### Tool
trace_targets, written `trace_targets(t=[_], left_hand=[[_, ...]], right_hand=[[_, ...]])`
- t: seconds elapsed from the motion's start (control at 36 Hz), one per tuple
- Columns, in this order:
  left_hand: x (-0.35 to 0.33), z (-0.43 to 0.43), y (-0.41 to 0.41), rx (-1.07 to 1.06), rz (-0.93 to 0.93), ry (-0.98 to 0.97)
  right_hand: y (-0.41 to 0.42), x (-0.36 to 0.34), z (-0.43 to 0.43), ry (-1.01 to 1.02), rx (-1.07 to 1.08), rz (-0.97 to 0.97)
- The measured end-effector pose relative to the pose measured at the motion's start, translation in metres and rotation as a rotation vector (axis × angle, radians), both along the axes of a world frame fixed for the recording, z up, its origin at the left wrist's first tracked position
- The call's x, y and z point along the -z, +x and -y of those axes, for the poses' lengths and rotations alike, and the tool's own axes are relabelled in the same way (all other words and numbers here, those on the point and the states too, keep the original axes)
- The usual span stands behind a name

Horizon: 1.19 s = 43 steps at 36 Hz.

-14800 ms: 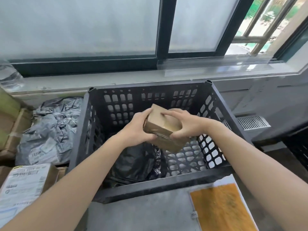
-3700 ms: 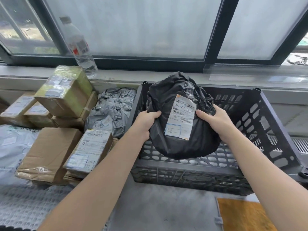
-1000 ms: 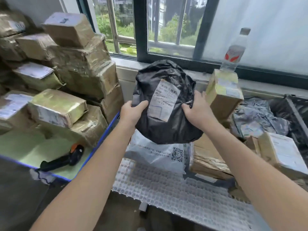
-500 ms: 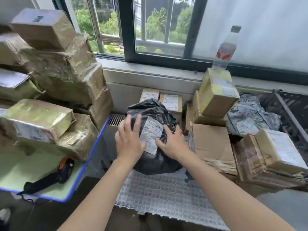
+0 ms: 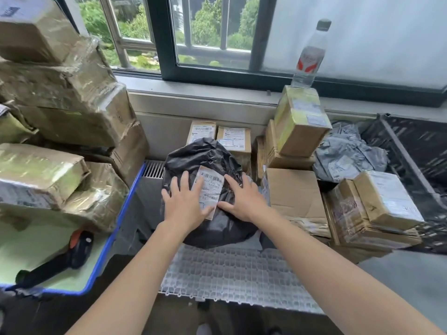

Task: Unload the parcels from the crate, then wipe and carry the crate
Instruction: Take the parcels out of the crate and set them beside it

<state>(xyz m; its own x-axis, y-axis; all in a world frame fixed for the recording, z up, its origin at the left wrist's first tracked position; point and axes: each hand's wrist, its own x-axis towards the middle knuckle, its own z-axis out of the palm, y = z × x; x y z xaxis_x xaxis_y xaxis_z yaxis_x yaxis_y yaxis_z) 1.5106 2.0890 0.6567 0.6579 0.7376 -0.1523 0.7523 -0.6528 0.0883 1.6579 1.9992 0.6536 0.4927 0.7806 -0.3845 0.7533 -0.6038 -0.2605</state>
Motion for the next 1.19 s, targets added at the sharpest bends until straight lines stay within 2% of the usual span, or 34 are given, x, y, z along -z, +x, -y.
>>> trace_targets(t=[0.08,0.5,0.78,1.06,1.19], left_hand=[[-0.005,0.006,0.000,0.029,0.036,0.085],[-0.024,0.028,0.021,0.091,0.145,0.015],[-0.043,0.052,0.058,0.178,0.316,-0.056],[-0.069,0.113,0.105,0.317,0.364,-0.098],[-0.081,0.149,0.132,0.343,0.407,-0.081]], right_hand=[[0.004,-0.006,0.007,0.079,0.012,0.009],[0.009,-0.056,0.032,0.403,0.037,-0.080],[0.044,-0.079,0.095,0.381,0.176,0.127],[0.073,-0.103,0.167,0.377,0.260,0.255],[0.095,-0.112,0.214,0.419,0.300,0.254]])
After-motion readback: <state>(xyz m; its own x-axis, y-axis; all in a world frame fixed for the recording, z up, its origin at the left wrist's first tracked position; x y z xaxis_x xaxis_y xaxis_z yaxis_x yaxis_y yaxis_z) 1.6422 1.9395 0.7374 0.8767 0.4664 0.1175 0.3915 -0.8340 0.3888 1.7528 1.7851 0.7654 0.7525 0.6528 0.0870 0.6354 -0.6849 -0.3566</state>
